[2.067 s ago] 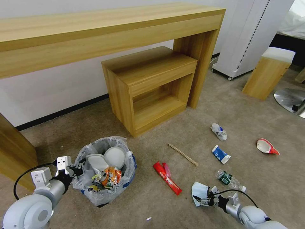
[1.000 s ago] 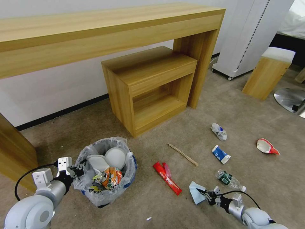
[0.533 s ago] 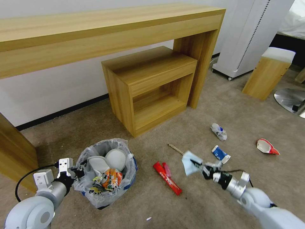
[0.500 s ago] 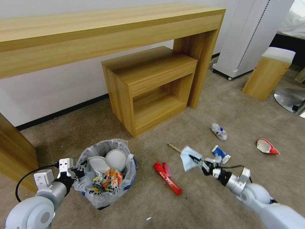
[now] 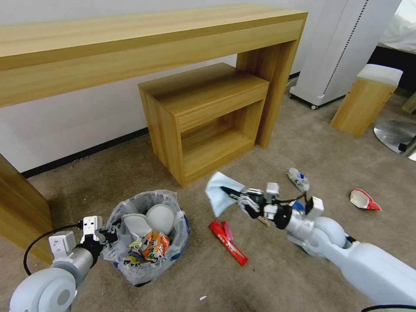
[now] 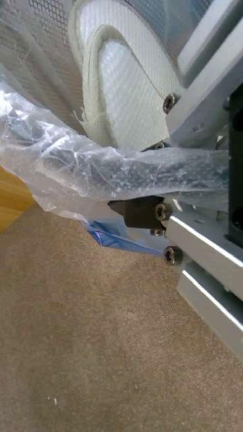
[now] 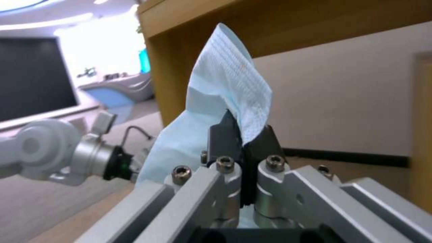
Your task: Pick up the trash bin and place the garbage on the floor into it.
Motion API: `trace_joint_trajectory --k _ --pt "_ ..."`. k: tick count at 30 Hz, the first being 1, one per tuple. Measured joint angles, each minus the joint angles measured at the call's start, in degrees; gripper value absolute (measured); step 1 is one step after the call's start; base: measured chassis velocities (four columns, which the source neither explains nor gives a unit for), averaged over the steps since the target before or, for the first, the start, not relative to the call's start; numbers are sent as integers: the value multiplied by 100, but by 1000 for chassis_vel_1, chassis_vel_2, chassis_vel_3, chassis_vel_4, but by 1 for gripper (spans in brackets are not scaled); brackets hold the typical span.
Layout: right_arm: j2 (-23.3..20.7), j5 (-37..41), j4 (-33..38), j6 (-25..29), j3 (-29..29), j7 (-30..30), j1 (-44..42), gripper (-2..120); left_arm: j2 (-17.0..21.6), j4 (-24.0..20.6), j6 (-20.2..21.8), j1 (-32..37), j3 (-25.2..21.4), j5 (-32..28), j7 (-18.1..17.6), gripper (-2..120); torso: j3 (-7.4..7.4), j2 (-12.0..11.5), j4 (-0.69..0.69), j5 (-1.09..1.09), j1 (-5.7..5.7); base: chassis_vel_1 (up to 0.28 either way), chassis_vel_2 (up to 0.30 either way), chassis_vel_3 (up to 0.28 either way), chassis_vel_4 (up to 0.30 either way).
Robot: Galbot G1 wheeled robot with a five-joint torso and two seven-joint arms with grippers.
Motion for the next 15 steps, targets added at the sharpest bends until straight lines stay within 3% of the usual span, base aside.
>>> trace_joint_trajectory --k 5,7,15 --pt "-14 56 14 -51 -621 203 523 0 -30 -19 11 -13 18 13 0 1 0 0 0 1 0 0 0 0 0" --pt "9 151 47 -125 -1127 577 856 0 -72 -64 18 -29 39 34 5 1 0 0 -2 2 0 0 0 0 0" --pt "257 67 88 -313 -2031 1344 1341 0 -107 -219 38 -37 41 36 11 1 0 0 -1 1 0 0 0 0 0"
